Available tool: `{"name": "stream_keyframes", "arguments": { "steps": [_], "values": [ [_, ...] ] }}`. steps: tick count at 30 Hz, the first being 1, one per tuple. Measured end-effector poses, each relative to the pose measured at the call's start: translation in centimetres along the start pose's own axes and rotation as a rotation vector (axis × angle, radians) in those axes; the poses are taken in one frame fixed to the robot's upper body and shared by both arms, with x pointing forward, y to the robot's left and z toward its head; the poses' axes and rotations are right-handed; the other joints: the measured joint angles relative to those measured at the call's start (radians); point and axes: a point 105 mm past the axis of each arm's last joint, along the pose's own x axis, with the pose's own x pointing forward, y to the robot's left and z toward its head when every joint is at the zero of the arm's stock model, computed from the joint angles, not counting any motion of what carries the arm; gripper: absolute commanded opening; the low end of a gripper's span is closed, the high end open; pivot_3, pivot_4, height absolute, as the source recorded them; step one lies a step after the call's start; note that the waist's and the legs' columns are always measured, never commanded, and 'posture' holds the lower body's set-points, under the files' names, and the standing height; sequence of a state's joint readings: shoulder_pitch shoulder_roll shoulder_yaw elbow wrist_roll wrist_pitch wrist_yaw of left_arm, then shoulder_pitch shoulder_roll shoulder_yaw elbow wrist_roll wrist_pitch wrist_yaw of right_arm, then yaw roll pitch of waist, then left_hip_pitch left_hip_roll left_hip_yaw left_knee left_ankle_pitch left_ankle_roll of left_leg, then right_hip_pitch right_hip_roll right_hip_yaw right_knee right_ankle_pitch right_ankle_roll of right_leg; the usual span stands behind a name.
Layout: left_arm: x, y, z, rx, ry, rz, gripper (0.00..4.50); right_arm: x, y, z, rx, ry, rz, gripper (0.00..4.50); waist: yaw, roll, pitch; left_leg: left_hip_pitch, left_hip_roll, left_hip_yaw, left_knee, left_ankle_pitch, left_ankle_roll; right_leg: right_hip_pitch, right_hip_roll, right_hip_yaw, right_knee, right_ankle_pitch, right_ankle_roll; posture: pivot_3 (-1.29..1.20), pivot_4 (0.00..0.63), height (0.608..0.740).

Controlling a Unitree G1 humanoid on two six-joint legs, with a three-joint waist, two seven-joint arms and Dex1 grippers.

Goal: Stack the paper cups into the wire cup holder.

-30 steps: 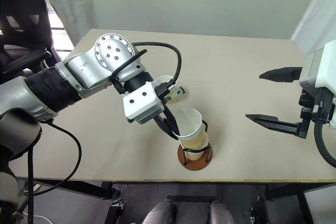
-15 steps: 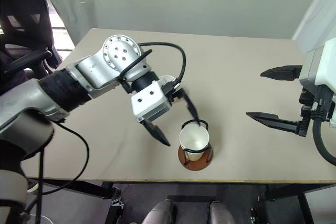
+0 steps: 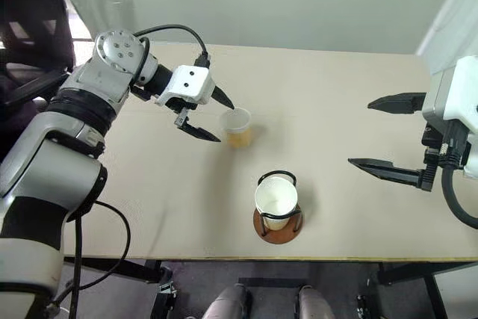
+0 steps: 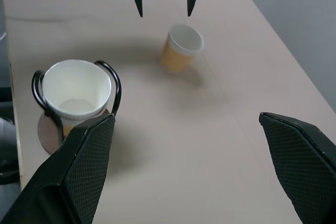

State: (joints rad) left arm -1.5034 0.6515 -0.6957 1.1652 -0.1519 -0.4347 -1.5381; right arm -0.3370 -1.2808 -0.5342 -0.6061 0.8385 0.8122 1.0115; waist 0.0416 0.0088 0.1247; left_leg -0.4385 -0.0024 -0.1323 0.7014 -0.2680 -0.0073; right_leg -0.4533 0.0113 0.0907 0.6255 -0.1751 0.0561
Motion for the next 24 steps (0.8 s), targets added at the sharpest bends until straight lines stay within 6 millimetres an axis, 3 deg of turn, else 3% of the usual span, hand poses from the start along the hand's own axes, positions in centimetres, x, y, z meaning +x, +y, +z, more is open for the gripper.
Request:
{"name": "stream_keyframes", "arguments": {
  "steps": [8,18,21,24],
  "values": [
    [2.5,-0.1,-1.5,-0.063,0.044,0.03,4.46,0.4,-0.1,0.0,-0.009,-0.007,0.013,4.5,0.009,-0.001,0.0,-0.001,-0.001,0.004,0.002,0.001,0.0,0.0,-0.002,0.004,-0.001,-0.003,0.005,0.0,0.15,0.74],
    [4.7,0.3,-1.8,-0.056,0.099,0.061,4.46,0.4,0.1,0.0,-0.001,-0.001,0.015,4.5,0.007,-0.001,0.0,0.002,-0.005,0.015,0.004,-0.002,0.004,0.0,-0.003,0.021,0.0,-0.008,0.016,0.0,0.15,0.74],
    [5.6,0.1,-2.1,-0.054,0.117,0.059,3.85,0.4,0.1,-0.1,0.005,0.002,0.012,4.5,0.007,-0.001,0.0,0.002,-0.005,0.018,0.006,-0.004,0.007,0.0,-0.006,0.022,0.0,-0.008,0.018,0.0,0.15,0.74],
    [6.0,0.0,-2.4,-0.054,0.139,0.059,2.79,0.4,0.1,-0.1,0.008,0.006,0.01,4.5,0.007,-0.001,0.0,0.003,-0.005,0.024,0.007,-0.005,0.009,-0.001,-0.008,0.022,0.0,-0.009,0.019,0.0,0.15,0.74]
  ]
}}
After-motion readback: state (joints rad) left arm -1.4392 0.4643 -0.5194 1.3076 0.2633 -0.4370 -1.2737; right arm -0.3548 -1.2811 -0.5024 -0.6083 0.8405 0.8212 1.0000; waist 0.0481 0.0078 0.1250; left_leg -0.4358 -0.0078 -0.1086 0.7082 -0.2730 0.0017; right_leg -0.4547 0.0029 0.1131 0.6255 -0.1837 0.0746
